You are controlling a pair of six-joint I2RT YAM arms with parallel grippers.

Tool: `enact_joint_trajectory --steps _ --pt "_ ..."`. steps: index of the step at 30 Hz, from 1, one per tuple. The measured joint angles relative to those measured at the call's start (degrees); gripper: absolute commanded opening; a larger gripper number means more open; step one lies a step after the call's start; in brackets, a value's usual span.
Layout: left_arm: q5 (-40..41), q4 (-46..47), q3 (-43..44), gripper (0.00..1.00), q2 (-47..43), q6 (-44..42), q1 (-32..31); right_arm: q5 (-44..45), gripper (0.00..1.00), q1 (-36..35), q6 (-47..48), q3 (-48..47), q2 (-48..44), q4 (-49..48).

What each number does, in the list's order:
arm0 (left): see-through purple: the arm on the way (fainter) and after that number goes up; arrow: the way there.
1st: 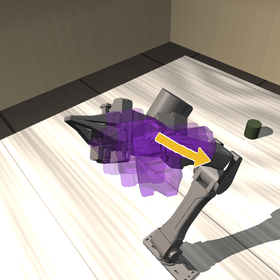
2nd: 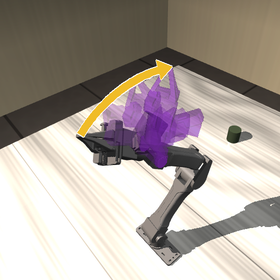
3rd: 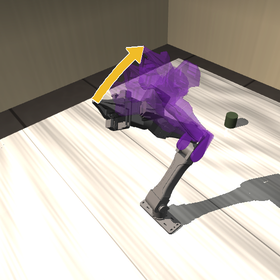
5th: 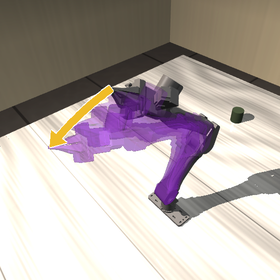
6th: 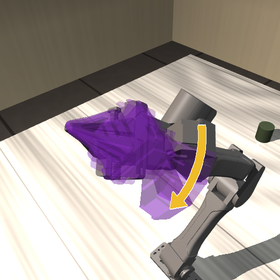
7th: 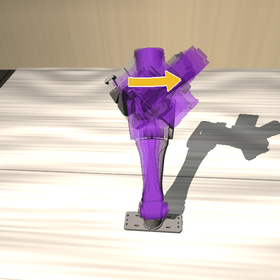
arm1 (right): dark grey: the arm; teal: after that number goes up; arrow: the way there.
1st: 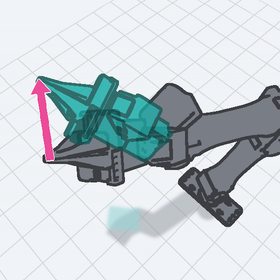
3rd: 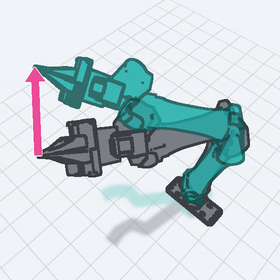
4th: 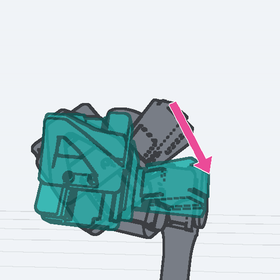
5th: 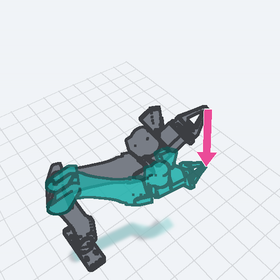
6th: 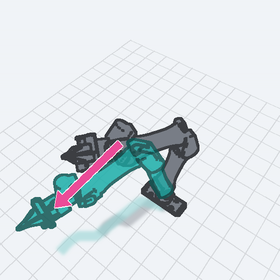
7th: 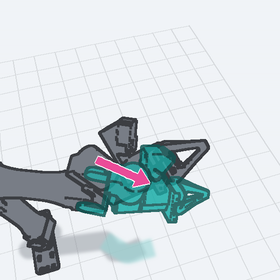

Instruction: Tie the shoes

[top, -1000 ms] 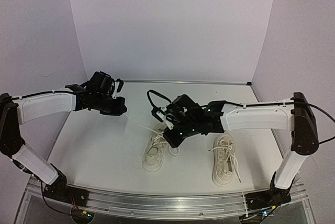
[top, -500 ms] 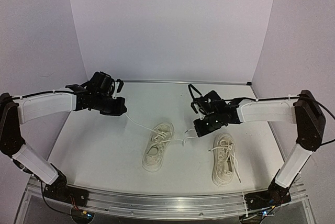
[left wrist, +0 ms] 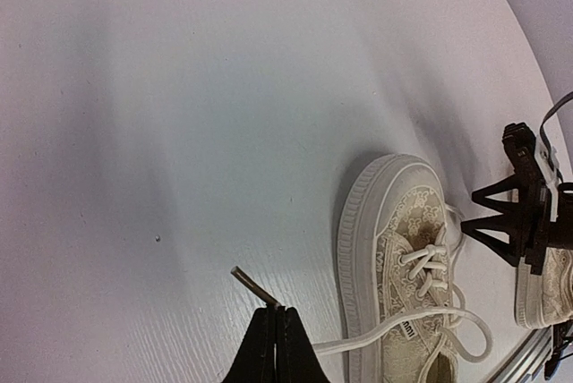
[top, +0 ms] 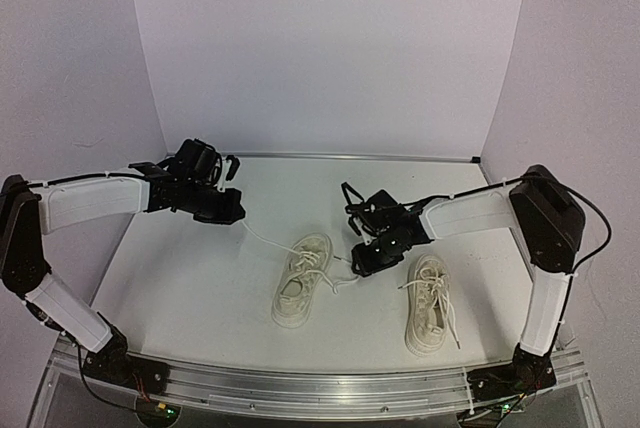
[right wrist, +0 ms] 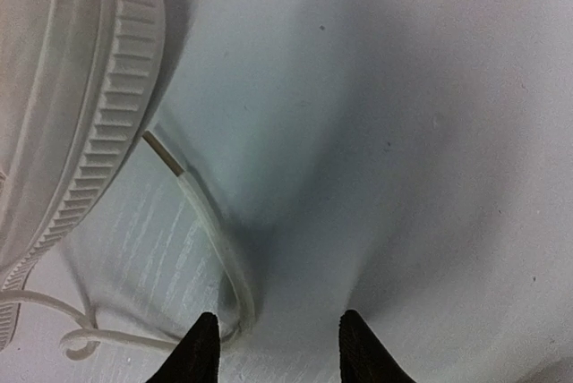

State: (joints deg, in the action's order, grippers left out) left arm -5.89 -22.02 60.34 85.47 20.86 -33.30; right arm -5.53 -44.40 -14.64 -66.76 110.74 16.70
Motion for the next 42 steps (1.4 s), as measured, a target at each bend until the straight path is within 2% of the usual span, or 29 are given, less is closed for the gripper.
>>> enact_joint_trajectory --steps 7,14,16,18,20,22,28,34,42 --pt "-0.08 0.02 0.0 0.0 0.0 -0.02 0.0 -2.22 0.5 0.0 1.48 -3.32 1.12 -0.11" --pt "-0.09 0.0 0.0 0.0 0.0 -0.05 0.0 -2.71 0.47 -0.05 4.2 -6.21 3.96 0.59" --pt "-0.08 0.0 0.0 0.0 0.0 -0.06 0.0 -2.0 0.43 -0.21 4.98 -6.4 4.69 1.05" --pt "-0.08 0.0 0.0 0.0 0.0 -0.06 0.0 -0.83 0.3 -0.64 5.74 -7.05 5.24 1.52" --pt "-0.07 0.0 0.0 0.0 0.0 -0.06 0.0 0.77 0.09 -1.33 6.32 -7.94 6.0 1.82" --pt "-0.06 0.0 0.0 0.0 0.0 -0.06 0.0 2.19 0.0 -2.02 6.59 -8.52 6.59 1.83" --pt "-0.25 0.04 -0.06 0.0 0.0 -0.19 0.0 2.85 0.0 -2.51 6.0 -8.26 6.61 0.89" --pt "-1.53 1.1 -3.05 0.0 0.03 -0.86 0.03 -4.45 0.0 -1.84 4.6 -7.88 6.92 -2.49" --pt "-2.14 1.3 -7.1 0.0 0.04 -0.05 0.07 -10.99 0.0 -1.82 4.04 -15.1 12.37 -3.68"
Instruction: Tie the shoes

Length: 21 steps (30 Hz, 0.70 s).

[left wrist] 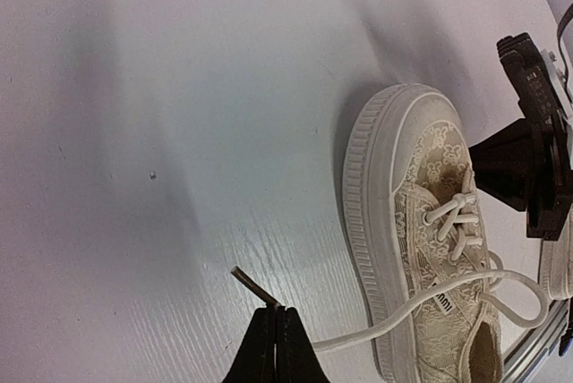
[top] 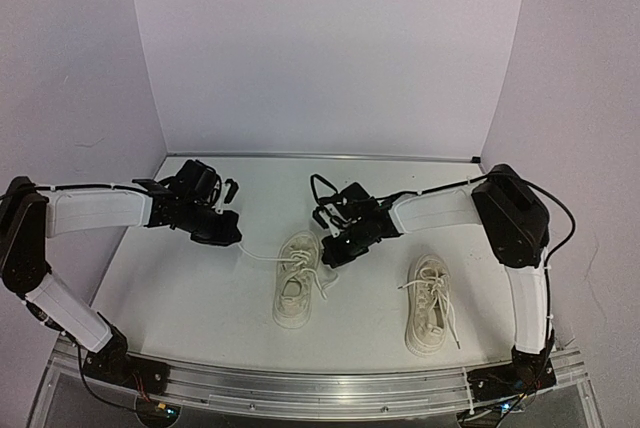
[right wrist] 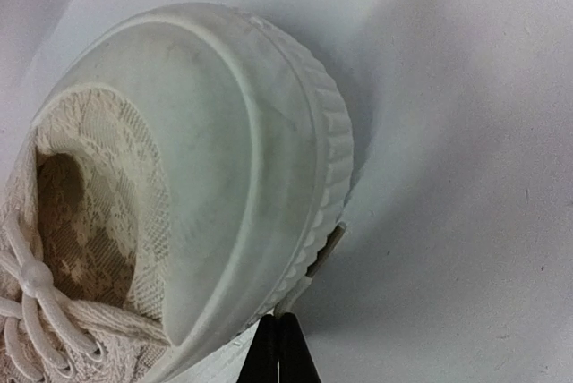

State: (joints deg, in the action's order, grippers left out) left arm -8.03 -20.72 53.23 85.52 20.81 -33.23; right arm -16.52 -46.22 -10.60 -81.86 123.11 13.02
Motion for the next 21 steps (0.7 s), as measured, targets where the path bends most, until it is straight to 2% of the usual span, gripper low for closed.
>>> enact_joint_trajectory --steps 3,6,10,15,18,21 --pt "0.07 0.64 -0.02 0.0 -0.11 0.49 0.16 -0.04 0.0 0.47 -0.4 0.7 -0.52 -0.4" --pt "0.2 0.97 -0.02 0.0 -0.72 0.72 0.87 0.94 0.0 1.45 -1.67 6.01 -5.32 -1.24" --pt "0.81 1.08 0.34 0.0 -2.75 0.98 2.96 3.96 0.0 5.98 -4.55 15.78 -20.08 -2.29" --pt "2.59 0.59 2.48 0.0 -6.64 1.65 6.31 10.11 0.0 13.14 -8.6 21.94 -39.86 -5.36" --pt "3.48 0.53 3.33 0.0 -8.59 1.83 8.69 12.64 0.0 14.26 -10.87 24.19 -45.85 -6.64" --pt "3.93 -0.24 3.37 0.0 -9.62 2.14 11.56 13.92 0.0 14.26 -12.98 27.03 -47.74 -6.93"
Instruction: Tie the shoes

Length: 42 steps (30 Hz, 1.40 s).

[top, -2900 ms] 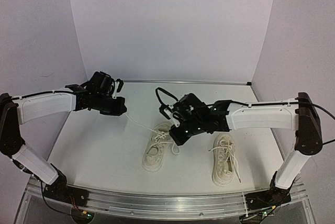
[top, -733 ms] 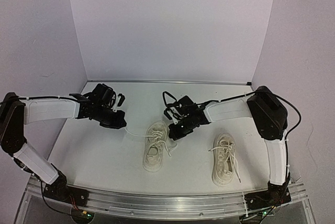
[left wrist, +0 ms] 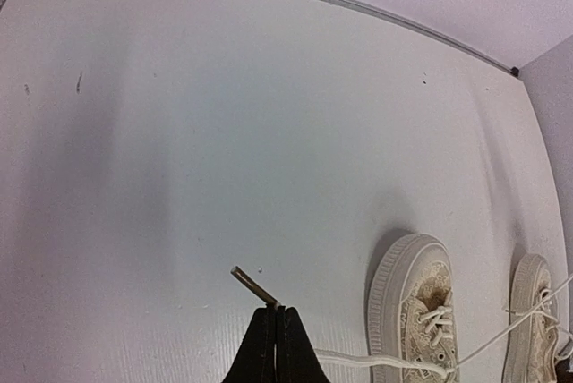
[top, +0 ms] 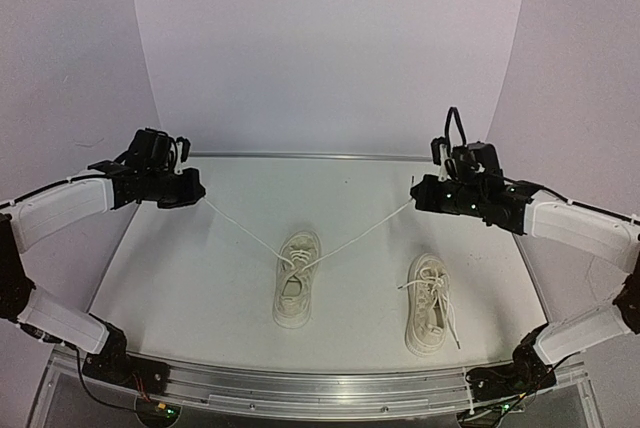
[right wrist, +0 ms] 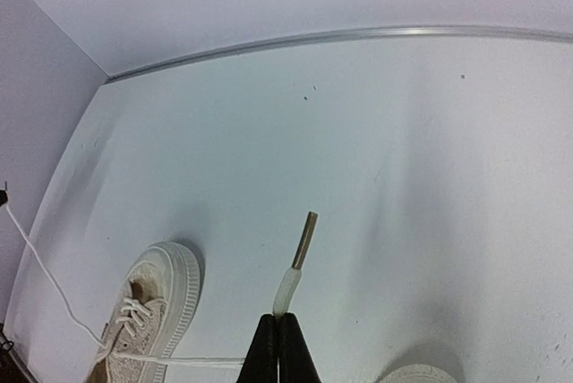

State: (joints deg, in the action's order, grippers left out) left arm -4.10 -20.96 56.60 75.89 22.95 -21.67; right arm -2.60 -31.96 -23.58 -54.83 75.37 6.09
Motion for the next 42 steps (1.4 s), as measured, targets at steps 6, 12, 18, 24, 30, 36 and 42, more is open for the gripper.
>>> enact_joint_trajectory --steps 6,12,18,24,30,36,42 --pt "1.35 -0.71 -2.6 0.0 -1.64 1.19 5.27 2.96 0.0 -0.05 -3.43 5.82 -0.06 1.65" --pt "1.61 -0.99 -6.9 0.0 -2.42 2.55 7.03 5.35 0.0 0.14 -5.36 8.6 -1.58 2.16" --pt "-6.73 3.53 -11.11 0.0 -4.04 1.99 7.04 -0.85 0.0 0.21 -3.82 8.01 -1.26 -0.59" --pt "-11.28 7.64 -12.02 0.0 -11.76 0.8 6.09 -12.87 0.0 -1.79 0.01 -4.4 7.17 -4.23" --pt "-13.88 9.1 -12.18 0.0 -18.42 0.82 5.97 -19.39 0.0 -10.01 3.05 -24.45 21.07 -7.39" --pt "-16.04 7.74 -12.81 0.0 -23.9 0.82 5.62 -22.85 0.0 -16.63 3.26 -41.44 38.34 -7.96" --pt "-17.28 2.48 -12.81 0.0 -29.4 0.45 5.55 -24.65 0.2 -21.66 1.38 -56.29 53.98 -6.48"
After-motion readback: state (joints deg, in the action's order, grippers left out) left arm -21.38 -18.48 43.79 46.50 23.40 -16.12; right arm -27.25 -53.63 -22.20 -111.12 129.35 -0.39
